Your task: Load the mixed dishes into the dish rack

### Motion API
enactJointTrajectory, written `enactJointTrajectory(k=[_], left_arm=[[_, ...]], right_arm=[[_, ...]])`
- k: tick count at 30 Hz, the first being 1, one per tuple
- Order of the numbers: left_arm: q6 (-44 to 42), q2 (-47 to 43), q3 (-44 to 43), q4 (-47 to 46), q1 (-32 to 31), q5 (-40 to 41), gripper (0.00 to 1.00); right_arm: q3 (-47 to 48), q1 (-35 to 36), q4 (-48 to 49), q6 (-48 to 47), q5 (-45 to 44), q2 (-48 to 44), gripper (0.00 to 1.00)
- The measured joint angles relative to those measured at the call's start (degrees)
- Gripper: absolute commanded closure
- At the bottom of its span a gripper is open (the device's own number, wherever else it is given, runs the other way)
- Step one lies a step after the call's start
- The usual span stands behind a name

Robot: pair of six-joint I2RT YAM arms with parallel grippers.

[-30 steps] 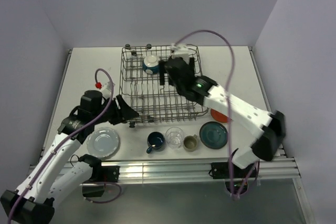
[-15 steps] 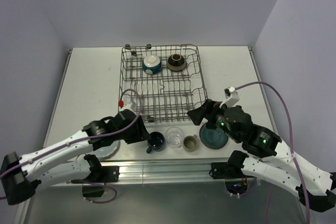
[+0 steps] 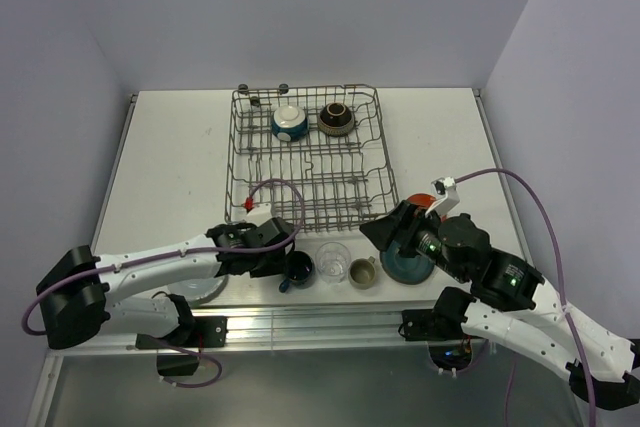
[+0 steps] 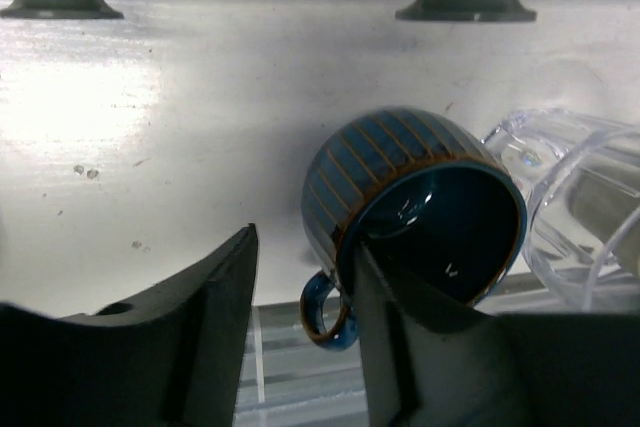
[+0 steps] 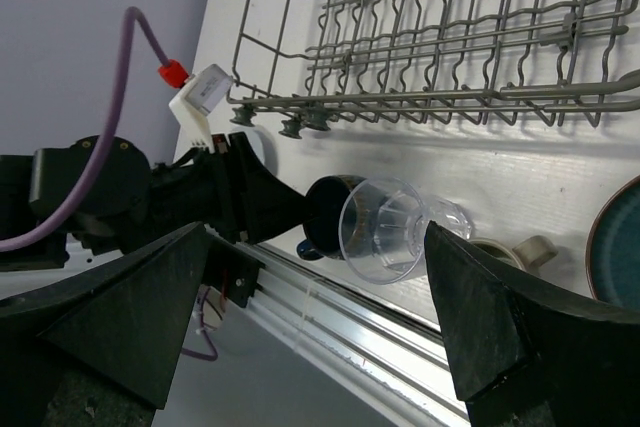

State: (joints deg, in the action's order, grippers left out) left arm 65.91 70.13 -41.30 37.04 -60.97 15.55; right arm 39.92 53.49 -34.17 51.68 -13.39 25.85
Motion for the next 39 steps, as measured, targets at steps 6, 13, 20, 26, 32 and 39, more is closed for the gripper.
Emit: enactJointTrajectory(k=[6,13,20,26,32,39], left_arm=[[0.0,3.3,-1.1,-1.2,-0.1,1.0,0.8],[-0.2,2.6,-0.7,0.1,-0.1,2.3,1.0],[0.6,-16.0,1.1,6.4,-0.2,2.4,1.0],[1.3,-35.0,-0.3,5.0,-0.2,-1.2,1.0],[3.9,-40.1,1.2,-9.0,-0.2,-5.8,1.0],[8.3,-42.6,10.6,-30.4,-0.2,-8.4,1.0]], right_arm=[[0.0,0.0,0.0,0.4,0.0,-1.0,0.04],[-0.1,0.0,0.4,0.9,1.4,-0.5,0.04],[-0.8,0.0,4.6,1.2,5.9,1.9,0.05],[-5.3,0.8,16.9,2.1,13.7,5.7,0.16],[-6.3,10.5,31.3,1.9,17.4,13.7,0.2],[-3.6,20.3,41.7,0.3,14.2,20.8,0.26]])
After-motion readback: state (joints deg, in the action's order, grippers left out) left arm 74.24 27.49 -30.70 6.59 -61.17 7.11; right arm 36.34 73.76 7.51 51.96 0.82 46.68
